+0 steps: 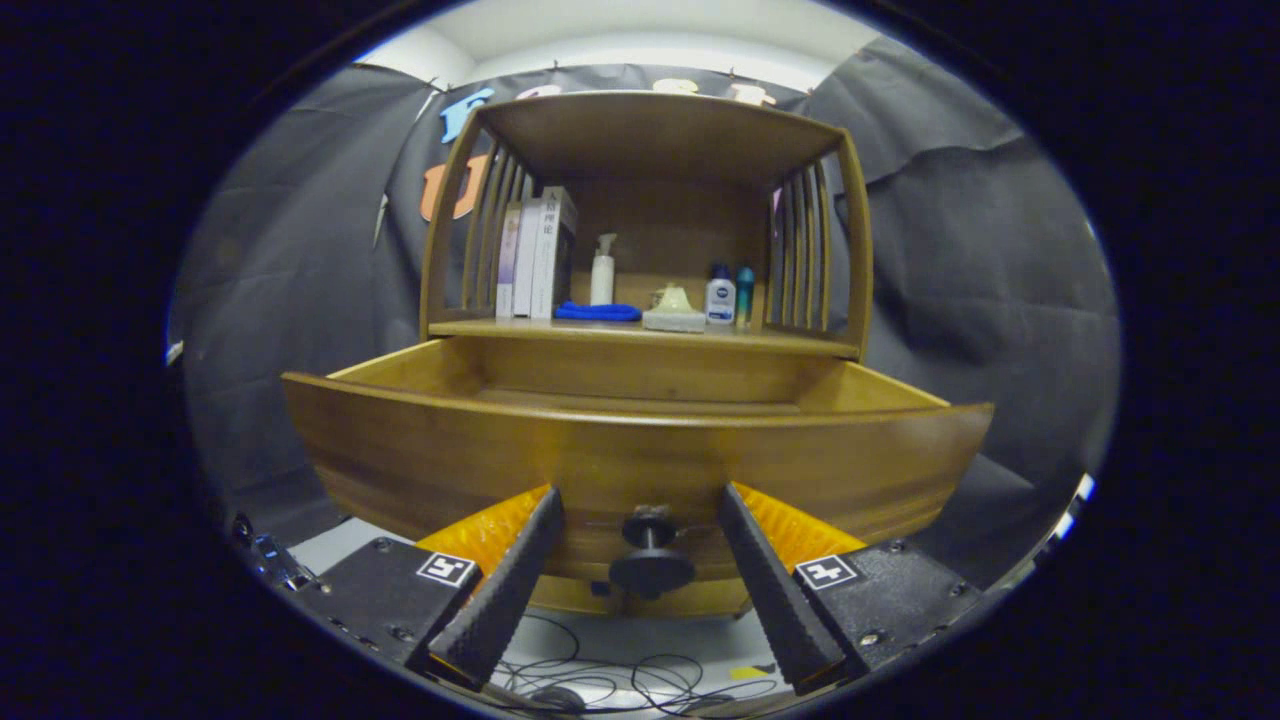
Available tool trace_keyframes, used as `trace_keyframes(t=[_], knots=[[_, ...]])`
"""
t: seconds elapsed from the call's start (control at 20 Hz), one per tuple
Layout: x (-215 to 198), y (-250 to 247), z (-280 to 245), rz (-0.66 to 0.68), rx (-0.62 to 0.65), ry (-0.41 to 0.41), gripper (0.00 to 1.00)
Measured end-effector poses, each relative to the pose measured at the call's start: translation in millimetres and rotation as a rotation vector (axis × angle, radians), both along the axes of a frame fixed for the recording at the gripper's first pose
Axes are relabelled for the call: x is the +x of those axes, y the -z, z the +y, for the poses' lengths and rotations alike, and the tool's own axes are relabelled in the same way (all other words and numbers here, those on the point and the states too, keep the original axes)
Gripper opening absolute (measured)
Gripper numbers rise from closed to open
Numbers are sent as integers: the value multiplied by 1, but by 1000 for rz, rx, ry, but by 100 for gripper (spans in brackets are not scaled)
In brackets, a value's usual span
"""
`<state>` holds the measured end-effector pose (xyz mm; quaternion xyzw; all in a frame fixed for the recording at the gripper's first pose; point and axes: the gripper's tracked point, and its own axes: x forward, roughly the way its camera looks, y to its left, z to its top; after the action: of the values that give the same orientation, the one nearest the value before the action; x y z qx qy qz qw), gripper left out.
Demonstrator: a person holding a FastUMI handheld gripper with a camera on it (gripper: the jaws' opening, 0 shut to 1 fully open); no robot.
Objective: Pull open the drawer, take out the items inside it, and place them on the countertop above the cabinet.
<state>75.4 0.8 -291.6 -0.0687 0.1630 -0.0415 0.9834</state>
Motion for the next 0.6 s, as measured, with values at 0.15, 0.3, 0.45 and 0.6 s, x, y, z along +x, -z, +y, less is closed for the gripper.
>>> trace_keyframes(t=[0.15,0.3,0.45,0.6], knots=[[1,0,-1,-14,-14,-5,100],[7,1,-2,-13,-5,-15,100],[13,0,-2,-12,-17,-21,100],[23,0,-2,-7,-26,-20,100]])
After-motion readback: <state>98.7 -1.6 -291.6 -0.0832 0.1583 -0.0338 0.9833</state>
